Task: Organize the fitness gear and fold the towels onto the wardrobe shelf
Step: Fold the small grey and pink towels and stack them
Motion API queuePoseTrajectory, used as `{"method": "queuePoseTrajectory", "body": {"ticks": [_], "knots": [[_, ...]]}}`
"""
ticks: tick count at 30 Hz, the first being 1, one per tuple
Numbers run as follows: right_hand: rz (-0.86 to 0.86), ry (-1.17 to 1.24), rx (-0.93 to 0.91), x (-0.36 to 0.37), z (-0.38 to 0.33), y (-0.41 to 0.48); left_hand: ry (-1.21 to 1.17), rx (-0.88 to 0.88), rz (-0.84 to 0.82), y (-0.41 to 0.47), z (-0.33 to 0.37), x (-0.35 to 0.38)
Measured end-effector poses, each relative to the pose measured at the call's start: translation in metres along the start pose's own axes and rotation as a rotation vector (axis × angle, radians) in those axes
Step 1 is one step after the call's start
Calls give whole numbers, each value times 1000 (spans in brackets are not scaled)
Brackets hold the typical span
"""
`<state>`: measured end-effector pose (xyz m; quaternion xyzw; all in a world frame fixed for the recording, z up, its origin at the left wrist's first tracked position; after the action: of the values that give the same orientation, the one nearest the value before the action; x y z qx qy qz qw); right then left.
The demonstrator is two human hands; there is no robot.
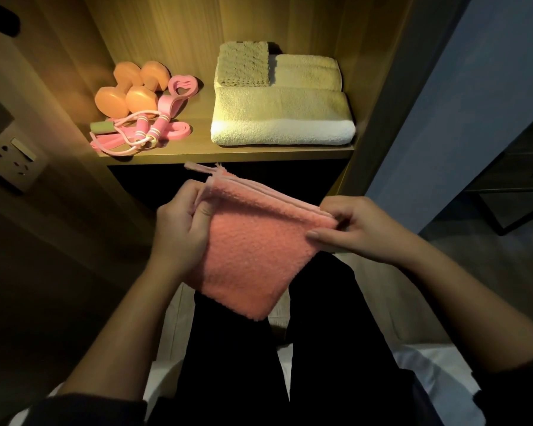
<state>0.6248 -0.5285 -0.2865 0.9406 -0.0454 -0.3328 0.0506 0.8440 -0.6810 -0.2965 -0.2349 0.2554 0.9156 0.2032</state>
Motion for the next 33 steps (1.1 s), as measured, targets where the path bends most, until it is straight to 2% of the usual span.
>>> {"method": "queuePoseTrajectory", "body": {"ticks": [2, 4, 7, 10, 15, 18, 22, 27, 31, 33], "knots": [[54, 83, 76, 1, 7, 1, -25, -72, -36, -1, 1, 10], [100, 308, 175, 8, 16, -2, -93, -168, -31, 1, -1, 16], [118, 693, 312, 22, 27, -5, -236, -416, -20, 4, -10, 22], [67, 859, 389, 39, 34, -8, -393, -661, -14, 2, -25, 27], [-39, 827, 382, 68, 41, -16, -483, -868, 21, -6, -38, 34], [109, 728, 369, 76, 42, -11, -531, -903, 42, -12, -41, 38], [388, 442, 431, 81, 42, -2, -501, -897, 69, -16, -41, 40], [528, 215, 394, 61, 53, -10, -395, -858, 137, -14, -47, 23], [697, 277, 489, 32, 78, -32, -425, -886, 211, -12, -59, -5], [618, 346, 504, 30, 86, -37, -456, -890, 213, -12, -63, -11]]}}
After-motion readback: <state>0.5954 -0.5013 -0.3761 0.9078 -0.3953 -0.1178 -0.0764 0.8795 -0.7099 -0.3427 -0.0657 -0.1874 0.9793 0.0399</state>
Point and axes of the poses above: each hand's wrist, its own y-axis towards the middle knuckle, its own x-axis out of the palm, z = x × y, the point moved 4 cm from there along y, towards the middle knuckle, and after that the axes turned 1 degree about y, right-handed, at the moved point
